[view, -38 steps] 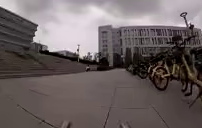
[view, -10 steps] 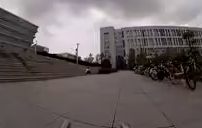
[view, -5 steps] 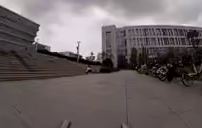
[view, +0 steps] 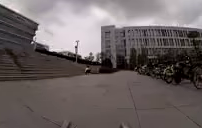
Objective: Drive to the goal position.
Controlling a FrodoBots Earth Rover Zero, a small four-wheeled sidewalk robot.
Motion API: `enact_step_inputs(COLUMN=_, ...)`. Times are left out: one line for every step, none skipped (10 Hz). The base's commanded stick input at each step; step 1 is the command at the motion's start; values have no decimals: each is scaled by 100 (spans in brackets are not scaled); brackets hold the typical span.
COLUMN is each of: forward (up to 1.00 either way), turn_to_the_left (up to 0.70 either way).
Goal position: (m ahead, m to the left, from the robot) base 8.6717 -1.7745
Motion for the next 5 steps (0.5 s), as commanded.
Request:
enact_step_inputs(forward=100, turn_to_the_left=-24)
enact_step_inputs(forward=100, turn_to_the_left=-24)
enact_step_inputs(forward=100, turn_to_the_left=-24)
enact_step_inputs(forward=100, turn_to_the_left=-25)
enact_step_inputs(forward=100, turn_to_the_left=-25)
